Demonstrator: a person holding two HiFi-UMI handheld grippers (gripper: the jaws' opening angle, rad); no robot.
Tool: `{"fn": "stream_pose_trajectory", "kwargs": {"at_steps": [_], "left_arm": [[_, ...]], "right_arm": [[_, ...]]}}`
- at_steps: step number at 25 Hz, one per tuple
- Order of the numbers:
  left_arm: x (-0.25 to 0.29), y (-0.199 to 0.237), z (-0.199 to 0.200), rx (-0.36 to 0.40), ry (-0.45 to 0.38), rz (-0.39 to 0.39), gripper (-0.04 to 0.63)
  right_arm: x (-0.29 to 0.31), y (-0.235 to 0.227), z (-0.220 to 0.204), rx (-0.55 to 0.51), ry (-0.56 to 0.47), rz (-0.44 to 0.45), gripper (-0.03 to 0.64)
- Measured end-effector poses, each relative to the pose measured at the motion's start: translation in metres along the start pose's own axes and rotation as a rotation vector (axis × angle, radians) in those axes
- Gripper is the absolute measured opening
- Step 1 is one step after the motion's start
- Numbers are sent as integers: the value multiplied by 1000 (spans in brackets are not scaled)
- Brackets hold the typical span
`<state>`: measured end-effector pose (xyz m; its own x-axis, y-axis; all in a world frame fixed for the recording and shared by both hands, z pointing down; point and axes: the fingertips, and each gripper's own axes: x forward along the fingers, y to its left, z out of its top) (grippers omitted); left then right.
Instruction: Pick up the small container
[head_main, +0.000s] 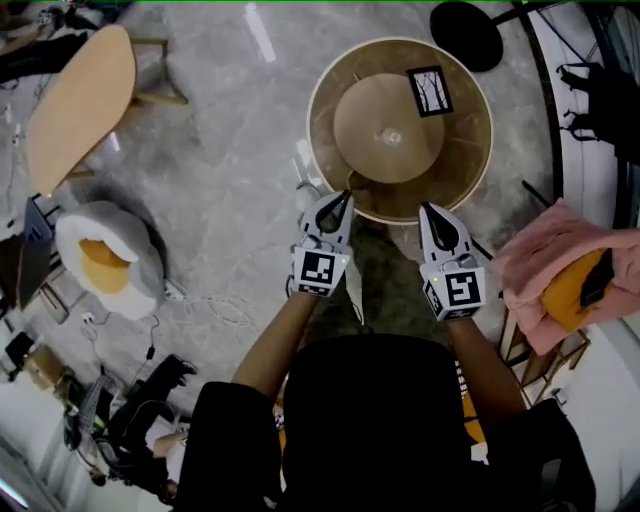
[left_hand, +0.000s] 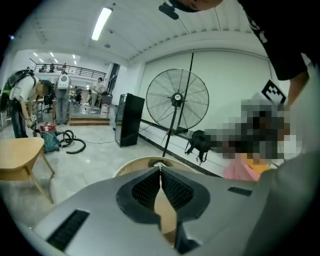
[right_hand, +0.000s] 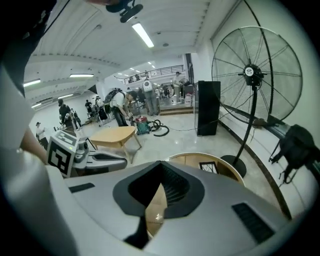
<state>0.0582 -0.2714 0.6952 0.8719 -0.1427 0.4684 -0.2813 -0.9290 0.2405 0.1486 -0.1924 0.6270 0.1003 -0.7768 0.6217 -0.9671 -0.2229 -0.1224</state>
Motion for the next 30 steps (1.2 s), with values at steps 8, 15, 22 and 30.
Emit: {"fn": "stream_pose_trajectory", "kwargs": {"at_steps": [8, 15, 22, 30], "left_arm": [[106, 7, -54, 28, -95, -105, 26], [187, -2, -106, 111, -16, -166, 315], [244, -17, -144, 188, 28, -259, 370], [283, -25, -174, 256, 68, -272, 373]], "right_arm": [[36, -32, -75, 80, 3, -23, 15], [54, -57, -139, 109, 44, -45, 15], [52, -96, -177, 107, 60, -183, 15], [54, -106, -200, 159, 60, -187, 15]]}}
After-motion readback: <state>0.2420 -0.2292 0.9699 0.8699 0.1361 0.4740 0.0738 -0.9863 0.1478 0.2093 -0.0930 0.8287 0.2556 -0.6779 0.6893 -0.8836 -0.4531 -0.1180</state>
